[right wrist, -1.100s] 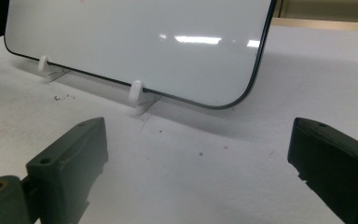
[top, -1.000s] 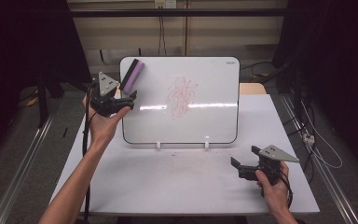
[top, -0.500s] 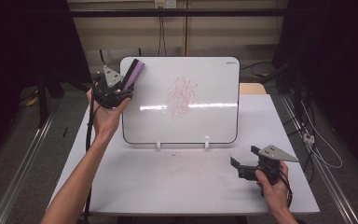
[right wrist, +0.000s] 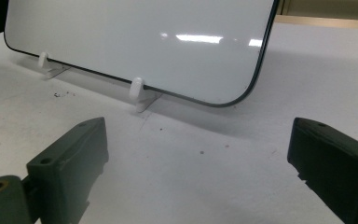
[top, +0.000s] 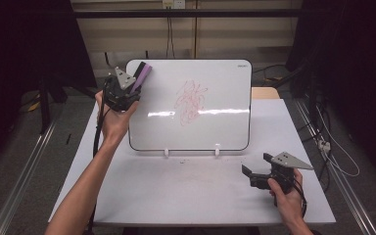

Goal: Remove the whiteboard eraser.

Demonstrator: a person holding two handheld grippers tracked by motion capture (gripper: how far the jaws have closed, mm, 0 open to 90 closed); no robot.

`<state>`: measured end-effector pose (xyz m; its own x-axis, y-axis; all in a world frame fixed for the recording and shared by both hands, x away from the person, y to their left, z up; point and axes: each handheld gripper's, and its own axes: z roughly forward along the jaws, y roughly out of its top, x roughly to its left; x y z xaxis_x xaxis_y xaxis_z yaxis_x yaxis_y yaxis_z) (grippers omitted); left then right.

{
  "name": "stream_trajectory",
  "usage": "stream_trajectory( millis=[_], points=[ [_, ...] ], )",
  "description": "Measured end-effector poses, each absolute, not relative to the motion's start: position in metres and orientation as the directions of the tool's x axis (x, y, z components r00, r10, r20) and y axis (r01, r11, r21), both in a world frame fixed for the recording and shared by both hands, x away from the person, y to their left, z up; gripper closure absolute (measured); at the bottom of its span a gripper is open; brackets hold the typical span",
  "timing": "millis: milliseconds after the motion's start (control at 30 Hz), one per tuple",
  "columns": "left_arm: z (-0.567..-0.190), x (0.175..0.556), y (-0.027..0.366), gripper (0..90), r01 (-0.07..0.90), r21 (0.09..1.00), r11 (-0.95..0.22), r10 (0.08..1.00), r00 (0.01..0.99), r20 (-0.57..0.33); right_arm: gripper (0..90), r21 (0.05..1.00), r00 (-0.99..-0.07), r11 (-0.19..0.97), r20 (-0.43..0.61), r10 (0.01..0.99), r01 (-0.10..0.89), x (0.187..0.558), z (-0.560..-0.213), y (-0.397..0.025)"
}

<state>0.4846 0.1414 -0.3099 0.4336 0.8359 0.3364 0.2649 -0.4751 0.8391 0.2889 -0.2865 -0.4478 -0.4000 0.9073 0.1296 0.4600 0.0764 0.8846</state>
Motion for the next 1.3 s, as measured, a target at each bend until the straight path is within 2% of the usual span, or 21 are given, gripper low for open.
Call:
stream_trajectory(
  millis=[633,867,1300],
  points=[
    [-0.31,0.48,0.142,64.9,0.262,0.837,-0.481,0.833,0.435,0.342,4.8,0.884,-0.402,0.076,0.132,0.906,0.461,0.289,-0.448,-0.286],
    [-0.301,0.467,0.142,64.9,0.211,0.861,-0.464,0.831,0.44,0.34,4.7,0.882,-0.403,0.077,0.133,0.905,0.465,0.29,-0.448,-0.286],
    [-0.307,0.45,0.148,64.6,0.204,0.903,-0.379,0.84,0.486,0.242,4.8,0.886,-0.402,0.067,0.14,0.905,0.459,0.289,-0.449,-0.285]
  ],
)
